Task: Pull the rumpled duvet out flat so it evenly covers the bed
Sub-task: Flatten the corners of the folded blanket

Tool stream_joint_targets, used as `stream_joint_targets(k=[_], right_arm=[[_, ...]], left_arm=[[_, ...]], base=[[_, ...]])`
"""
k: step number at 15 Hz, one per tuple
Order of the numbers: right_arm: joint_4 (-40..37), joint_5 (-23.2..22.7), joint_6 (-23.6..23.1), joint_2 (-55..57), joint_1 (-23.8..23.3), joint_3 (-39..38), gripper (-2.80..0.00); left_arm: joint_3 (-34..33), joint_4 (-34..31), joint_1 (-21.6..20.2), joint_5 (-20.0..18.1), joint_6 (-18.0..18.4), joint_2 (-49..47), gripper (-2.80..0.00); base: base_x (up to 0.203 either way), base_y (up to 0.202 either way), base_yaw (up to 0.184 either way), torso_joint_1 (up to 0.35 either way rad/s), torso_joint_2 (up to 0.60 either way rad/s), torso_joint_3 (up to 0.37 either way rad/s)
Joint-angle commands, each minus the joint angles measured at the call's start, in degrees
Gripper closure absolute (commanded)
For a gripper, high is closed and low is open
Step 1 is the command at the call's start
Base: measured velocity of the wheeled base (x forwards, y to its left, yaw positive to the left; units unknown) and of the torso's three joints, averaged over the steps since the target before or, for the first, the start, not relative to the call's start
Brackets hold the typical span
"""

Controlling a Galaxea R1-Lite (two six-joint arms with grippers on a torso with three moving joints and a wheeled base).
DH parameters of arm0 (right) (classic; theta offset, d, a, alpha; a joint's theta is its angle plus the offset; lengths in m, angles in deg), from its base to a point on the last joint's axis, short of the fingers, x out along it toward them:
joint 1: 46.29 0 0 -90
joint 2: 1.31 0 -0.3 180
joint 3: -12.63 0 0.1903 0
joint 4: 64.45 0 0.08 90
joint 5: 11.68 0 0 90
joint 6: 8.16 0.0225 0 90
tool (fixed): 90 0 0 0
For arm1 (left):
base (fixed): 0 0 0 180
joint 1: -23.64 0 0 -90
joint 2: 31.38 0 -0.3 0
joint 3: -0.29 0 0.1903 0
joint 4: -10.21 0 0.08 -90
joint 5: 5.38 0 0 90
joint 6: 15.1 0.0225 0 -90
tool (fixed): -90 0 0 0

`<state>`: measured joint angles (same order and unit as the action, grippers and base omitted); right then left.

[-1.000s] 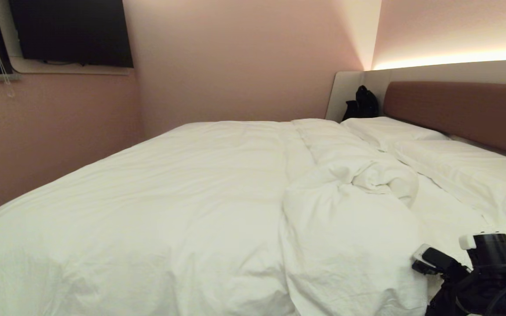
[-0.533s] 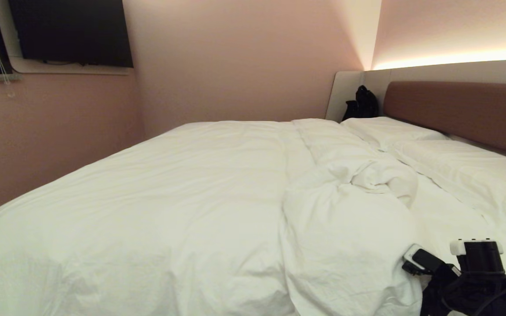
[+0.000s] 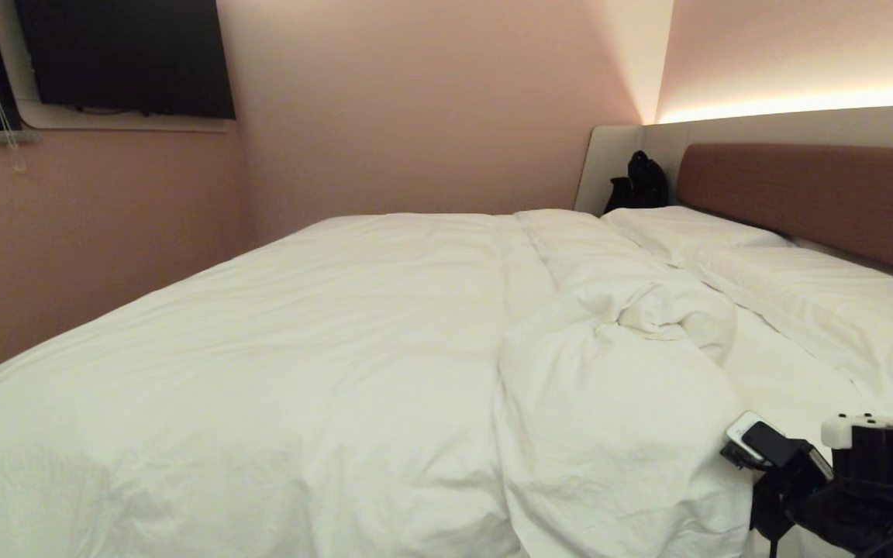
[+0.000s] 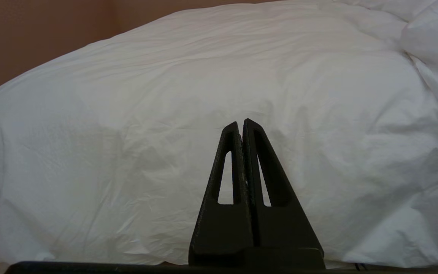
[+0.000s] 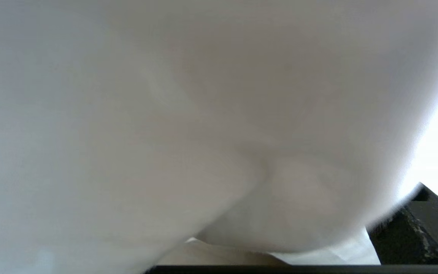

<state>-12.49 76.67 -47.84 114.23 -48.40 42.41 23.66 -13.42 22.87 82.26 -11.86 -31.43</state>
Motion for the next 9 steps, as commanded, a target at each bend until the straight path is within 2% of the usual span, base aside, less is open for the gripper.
stream_joint_targets(k=[1,5,6,9], right_arm=[[7.73,0.33,-0.22,-0.85,-0.09,-2.28,-2.80],[8.00,0.86,-0.05,-0.14,-0.53,-2.55,-2.80],[8.00,0.86,-0.05,-0.32,-0.53,-2.63,0.00],[8.06,0.77,0.04,-0.32,-0.62,-2.91,0.00]], left_arm=[[0.00,0.00,-0.02,-0.01,0.01,-0.04,0.00],[0.00,0.00,-0.02,-0.01,0.01,-0.04,0.00],[0.00,0.00,-0.02,-0.01,0.01,-0.04,0.00],[0.00,0.00,-0.02,-0.01,0.01,-0.04,0.00]], base=[[0.000,0.000,0.000,0.000,0.00,0.000],[0.000,0.000,0.000,0.000,0.00,0.000],[0.000,0.000,0.000,0.000,0.00,0.000],[0.000,0.000,0.000,0.000,0.00,0.000]])
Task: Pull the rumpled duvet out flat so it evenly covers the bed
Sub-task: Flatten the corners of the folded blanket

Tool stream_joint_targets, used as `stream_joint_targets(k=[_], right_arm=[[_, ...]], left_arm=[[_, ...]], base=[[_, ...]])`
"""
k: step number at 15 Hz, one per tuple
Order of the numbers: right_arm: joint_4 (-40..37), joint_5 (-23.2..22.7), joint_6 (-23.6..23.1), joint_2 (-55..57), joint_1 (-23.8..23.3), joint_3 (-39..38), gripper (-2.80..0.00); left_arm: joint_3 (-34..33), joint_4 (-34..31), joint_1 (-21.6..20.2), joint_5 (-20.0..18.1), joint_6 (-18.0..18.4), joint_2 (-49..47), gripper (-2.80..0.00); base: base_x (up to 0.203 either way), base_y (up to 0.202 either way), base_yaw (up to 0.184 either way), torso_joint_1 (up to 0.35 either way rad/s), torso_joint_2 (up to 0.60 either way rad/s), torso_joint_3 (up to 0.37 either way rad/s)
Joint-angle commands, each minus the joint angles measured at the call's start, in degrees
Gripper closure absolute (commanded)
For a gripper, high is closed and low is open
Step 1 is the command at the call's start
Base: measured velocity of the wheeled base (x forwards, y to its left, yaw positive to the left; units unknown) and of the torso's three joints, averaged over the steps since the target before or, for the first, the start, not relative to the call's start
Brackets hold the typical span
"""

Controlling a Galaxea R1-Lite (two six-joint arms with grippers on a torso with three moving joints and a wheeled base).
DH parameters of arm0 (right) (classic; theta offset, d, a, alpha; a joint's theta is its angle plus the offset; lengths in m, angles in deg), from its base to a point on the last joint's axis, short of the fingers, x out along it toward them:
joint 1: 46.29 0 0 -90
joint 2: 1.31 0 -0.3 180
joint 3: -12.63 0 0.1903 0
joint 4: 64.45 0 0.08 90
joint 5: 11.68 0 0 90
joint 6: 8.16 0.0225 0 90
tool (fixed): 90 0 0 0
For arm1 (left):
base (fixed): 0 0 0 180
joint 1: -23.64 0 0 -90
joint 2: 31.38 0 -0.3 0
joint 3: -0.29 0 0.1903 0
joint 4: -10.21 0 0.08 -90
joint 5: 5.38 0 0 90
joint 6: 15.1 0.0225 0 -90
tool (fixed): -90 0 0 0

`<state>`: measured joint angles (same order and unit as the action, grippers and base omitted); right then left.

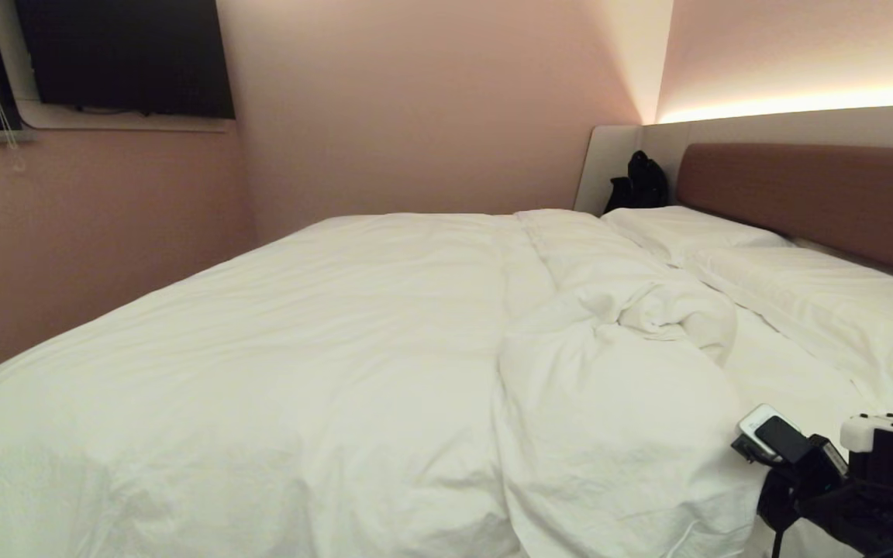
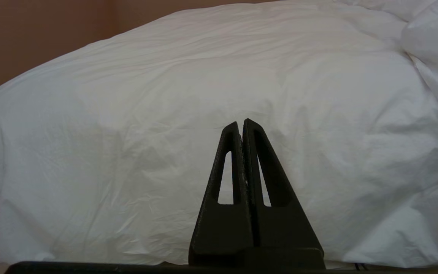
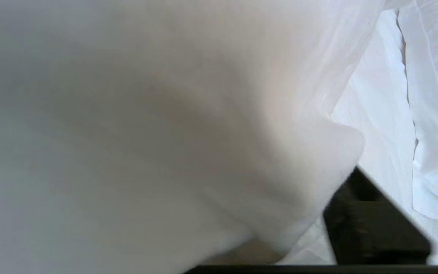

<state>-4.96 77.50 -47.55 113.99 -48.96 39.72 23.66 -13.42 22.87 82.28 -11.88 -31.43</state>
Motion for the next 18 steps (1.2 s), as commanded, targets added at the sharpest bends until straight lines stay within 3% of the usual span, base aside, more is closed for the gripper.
stream_joint_targets(k=[1,6,10,12,18], right_arm=[[0.55,-0.06,-0.25,-0.18,-0.05,-0.40,0.00],[0.68,0.19,0.13,-3.10,-0.18,-3.48,0.00],[-1.19,6.60,3.93,-5.33,-4.19,-3.63,0.00],[-1.21,7.39,5.43,-5.07,-5.37,-3.63,0.00],[-4.86,6.35,17.26,-4.83,-7.13,-3.63,0.00]], left_arm=[[0.00,0.00,-0.02,-0.03,0.03,-0.04,0.00],[0.00,0.00,-0.02,-0.03,0.03,-0.04,0.00],[0.00,0.00,-0.02,-0.03,0.03,-0.04,0.00],[0.00,0.00,-0.02,-0.03,0.03,-0.04,0.00],[0.00,0.00,-0.02,-0.03,0.03,-0.04,0.00]], base=[[0.000,0.000,0.000,0.000,0.00,0.000],[0.000,0.000,0.000,0.000,0.00,0.000],[0.000,0.000,0.000,0.000,0.00,0.000],[0.000,0.000,0.000,0.000,0.00,0.000],[0.000,0.000,0.000,0.000,0.00,0.000]])
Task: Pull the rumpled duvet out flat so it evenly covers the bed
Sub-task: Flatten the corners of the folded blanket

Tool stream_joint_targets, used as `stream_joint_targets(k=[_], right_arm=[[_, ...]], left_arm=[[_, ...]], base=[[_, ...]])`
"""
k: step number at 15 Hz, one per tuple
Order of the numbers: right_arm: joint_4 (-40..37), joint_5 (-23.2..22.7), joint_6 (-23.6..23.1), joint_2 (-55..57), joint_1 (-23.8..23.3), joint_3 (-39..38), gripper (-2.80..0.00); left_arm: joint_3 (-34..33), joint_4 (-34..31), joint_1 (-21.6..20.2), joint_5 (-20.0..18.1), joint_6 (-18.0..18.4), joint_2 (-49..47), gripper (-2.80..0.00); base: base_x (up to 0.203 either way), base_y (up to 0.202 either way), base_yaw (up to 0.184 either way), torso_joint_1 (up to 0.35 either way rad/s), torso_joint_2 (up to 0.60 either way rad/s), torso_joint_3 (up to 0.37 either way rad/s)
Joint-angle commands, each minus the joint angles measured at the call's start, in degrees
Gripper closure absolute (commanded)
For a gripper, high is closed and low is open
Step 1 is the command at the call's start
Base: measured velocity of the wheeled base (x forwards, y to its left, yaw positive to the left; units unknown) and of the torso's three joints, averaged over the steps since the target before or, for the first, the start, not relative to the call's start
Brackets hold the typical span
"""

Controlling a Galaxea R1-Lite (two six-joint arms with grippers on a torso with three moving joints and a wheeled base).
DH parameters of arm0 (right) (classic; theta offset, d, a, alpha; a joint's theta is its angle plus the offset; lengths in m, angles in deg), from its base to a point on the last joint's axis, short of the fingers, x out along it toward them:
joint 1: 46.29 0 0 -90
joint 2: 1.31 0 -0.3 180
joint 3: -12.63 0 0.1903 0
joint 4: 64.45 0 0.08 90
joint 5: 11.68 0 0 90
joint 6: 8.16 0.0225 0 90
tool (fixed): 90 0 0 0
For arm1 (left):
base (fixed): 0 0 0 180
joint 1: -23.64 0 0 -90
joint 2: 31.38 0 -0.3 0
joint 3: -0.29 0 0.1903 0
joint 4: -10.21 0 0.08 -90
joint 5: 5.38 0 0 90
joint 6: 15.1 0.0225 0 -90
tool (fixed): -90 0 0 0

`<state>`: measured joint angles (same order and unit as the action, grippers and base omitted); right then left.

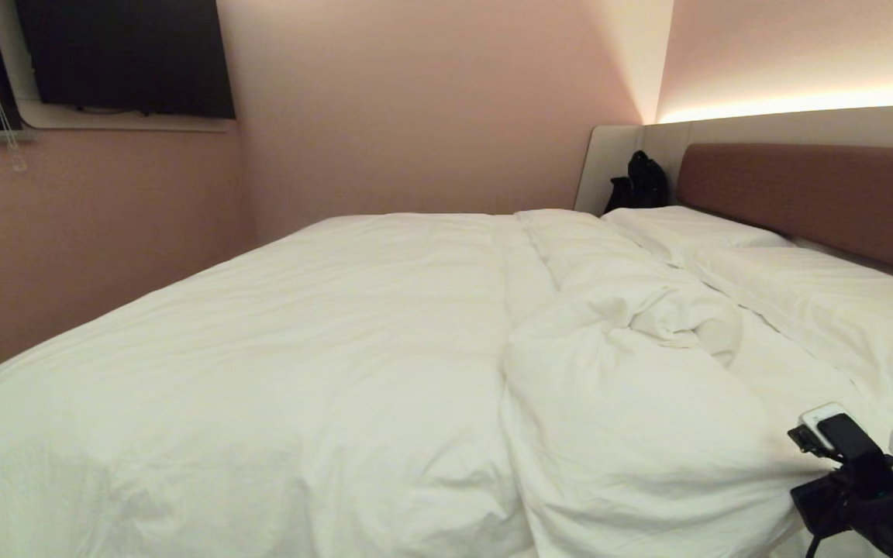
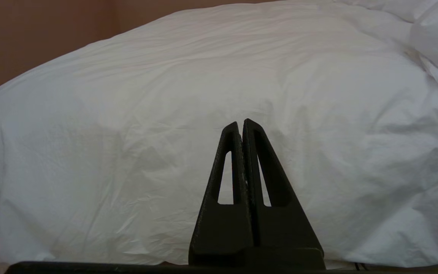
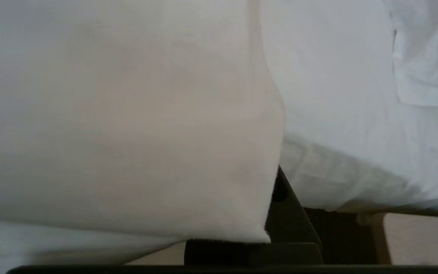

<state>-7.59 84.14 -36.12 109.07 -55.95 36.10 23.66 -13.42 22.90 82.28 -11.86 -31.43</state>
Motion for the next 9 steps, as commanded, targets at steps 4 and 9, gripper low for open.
stream_joint_targets(k=[4,9], right_arm=[[-6.12,0.19,11.17,0.36,-0.86,-0.01,0.00],[-8.65,1.22,23.38,7.09,-6.20,-0.01,0.00]], left_arm=[[0.00,0.00,-0.05,-0.03,0.01,-0.04,0.00],[0.00,0.00,-0.05,-0.03,0.01,-0.04,0.00]], base=[[0.000,0.000,0.000,0.000,0.00,0.000],[0.000,0.000,0.000,0.000,0.00,0.000]])
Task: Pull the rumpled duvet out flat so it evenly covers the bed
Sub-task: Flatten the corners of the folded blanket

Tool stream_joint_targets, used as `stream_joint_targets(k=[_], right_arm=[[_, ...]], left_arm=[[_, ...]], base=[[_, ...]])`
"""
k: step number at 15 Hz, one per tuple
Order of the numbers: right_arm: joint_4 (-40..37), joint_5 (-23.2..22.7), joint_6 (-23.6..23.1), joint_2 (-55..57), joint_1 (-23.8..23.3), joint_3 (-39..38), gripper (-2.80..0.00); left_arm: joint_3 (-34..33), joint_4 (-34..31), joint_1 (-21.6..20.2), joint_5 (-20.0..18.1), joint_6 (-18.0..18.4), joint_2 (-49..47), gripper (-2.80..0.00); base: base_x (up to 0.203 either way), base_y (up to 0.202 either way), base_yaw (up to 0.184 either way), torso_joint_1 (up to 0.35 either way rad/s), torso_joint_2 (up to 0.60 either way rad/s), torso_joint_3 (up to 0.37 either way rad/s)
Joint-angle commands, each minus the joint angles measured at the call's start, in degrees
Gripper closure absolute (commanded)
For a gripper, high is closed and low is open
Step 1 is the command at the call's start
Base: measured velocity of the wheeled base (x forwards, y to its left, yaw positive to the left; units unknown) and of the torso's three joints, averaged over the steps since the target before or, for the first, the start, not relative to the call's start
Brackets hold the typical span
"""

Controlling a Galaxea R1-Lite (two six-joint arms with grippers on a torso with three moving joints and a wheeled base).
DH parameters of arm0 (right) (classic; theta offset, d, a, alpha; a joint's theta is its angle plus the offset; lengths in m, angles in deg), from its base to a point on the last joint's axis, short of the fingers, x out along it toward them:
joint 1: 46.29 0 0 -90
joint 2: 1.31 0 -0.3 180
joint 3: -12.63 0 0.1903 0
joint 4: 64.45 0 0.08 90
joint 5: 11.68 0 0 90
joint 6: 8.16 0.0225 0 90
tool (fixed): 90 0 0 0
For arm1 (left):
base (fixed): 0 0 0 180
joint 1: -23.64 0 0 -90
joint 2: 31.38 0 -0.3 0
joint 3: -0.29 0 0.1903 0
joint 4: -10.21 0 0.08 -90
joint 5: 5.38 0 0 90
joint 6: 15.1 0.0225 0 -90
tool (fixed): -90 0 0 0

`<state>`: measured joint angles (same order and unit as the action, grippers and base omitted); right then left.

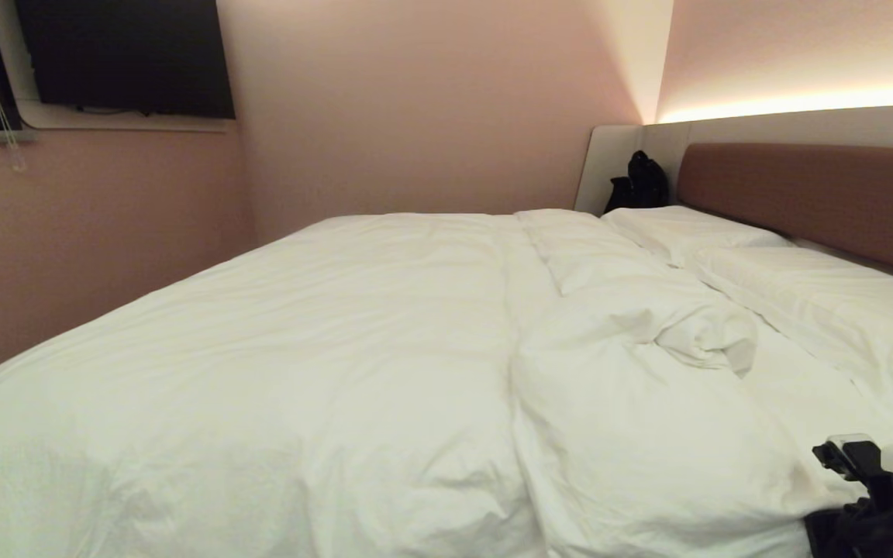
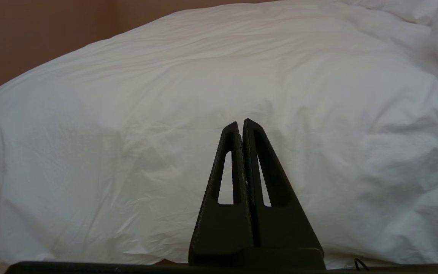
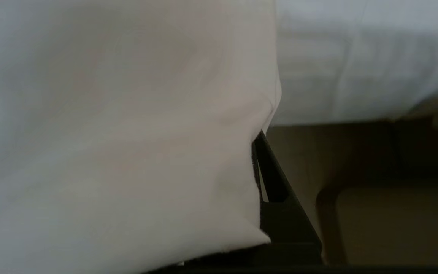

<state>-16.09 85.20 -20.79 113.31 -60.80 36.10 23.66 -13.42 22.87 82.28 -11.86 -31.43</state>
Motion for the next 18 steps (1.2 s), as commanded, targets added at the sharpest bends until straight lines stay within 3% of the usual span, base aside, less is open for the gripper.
stream_joint_targets(k=[1,11,12,16,18], right_arm=[[-0.12,0.15,9.04,4.59,-2.51,-0.01,0.00],[-0.45,0.15,9.90,5.00,-3.86,-0.01,0.00],[-0.37,0.11,9.90,5.12,-3.86,-0.01,-2.80],[-0.57,0.34,9.64,6.22,-3.86,-0.01,-2.80],[-1.43,2.57,9.91,8.46,-4.12,-0.01,-2.80]], left_arm=[[0.00,0.00,-0.02,-0.03,0.01,-0.04,0.00],[0.00,0.00,-0.02,-0.03,0.01,-0.04,0.00],[0.00,0.00,-0.02,-0.03,0.01,-0.04,0.00],[0.00,0.00,-0.02,-0.03,0.01,-0.04,0.00],[0.00,0.00,-0.02,-0.03,0.01,-0.04,0.00]], base=[[0.000,0.000,0.000,0.000,0.00,0.000],[0.000,0.000,0.000,0.000,0.00,0.000],[0.000,0.000,0.000,0.000,0.00,0.000],[0.000,0.000,0.000,0.000,0.00,0.000],[0.000,0.000,0.000,0.000,0.00,0.000]])
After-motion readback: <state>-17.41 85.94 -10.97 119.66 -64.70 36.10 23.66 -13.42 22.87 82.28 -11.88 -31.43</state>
